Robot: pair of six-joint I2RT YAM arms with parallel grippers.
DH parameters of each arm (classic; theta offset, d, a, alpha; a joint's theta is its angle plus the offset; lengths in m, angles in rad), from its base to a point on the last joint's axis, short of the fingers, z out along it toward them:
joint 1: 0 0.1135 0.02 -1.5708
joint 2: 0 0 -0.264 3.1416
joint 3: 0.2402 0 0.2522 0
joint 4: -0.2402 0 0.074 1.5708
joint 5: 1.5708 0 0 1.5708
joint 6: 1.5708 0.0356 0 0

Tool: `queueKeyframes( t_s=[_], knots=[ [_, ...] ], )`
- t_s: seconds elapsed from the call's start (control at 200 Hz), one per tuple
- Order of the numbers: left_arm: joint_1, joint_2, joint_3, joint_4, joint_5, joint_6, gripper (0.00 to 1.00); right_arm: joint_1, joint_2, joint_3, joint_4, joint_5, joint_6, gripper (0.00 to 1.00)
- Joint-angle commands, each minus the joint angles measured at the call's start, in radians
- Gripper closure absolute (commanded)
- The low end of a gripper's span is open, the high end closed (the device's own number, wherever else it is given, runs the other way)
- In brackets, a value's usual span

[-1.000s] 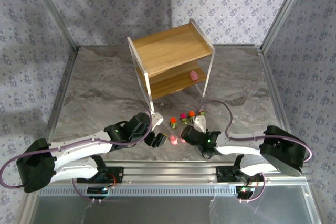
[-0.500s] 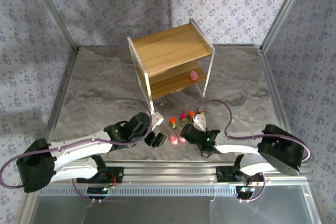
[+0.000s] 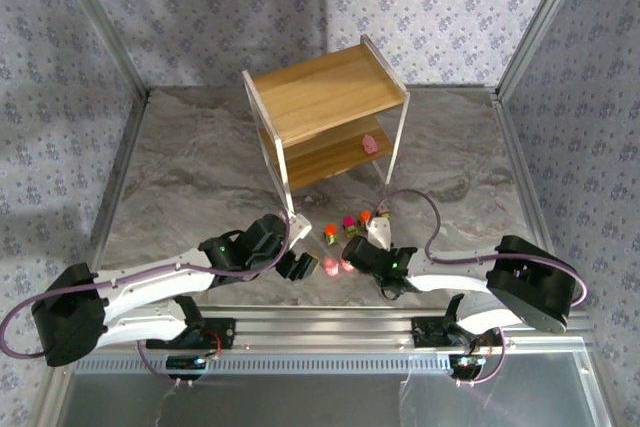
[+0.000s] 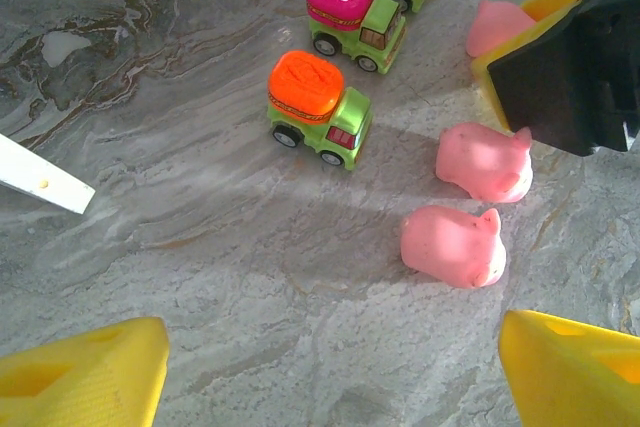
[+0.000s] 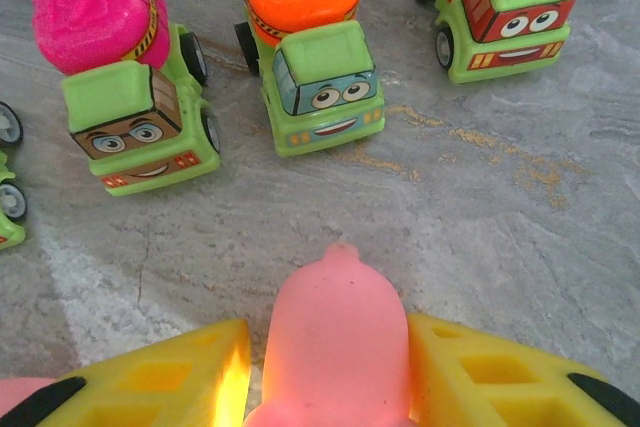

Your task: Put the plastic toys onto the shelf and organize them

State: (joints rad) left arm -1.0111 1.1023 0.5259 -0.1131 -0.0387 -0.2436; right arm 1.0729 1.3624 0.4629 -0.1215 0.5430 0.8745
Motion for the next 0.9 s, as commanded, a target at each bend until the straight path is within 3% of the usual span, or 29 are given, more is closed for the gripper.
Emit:
queueKeyframes(
  t_s=[0.0,0.894],
  knots=[
    [-0.007,0.003,0.032,-0.013,-0.009,0.015,0.14,-0.001,0.023,0.012,0.002,0.01,0.011,0.56],
    [-0.007,0.0,0.033,-0.019,-0.018,0.018,0.14,0.01,-0.022,0.033,-0.061,0.027,-0.009,0.66]
  ],
)
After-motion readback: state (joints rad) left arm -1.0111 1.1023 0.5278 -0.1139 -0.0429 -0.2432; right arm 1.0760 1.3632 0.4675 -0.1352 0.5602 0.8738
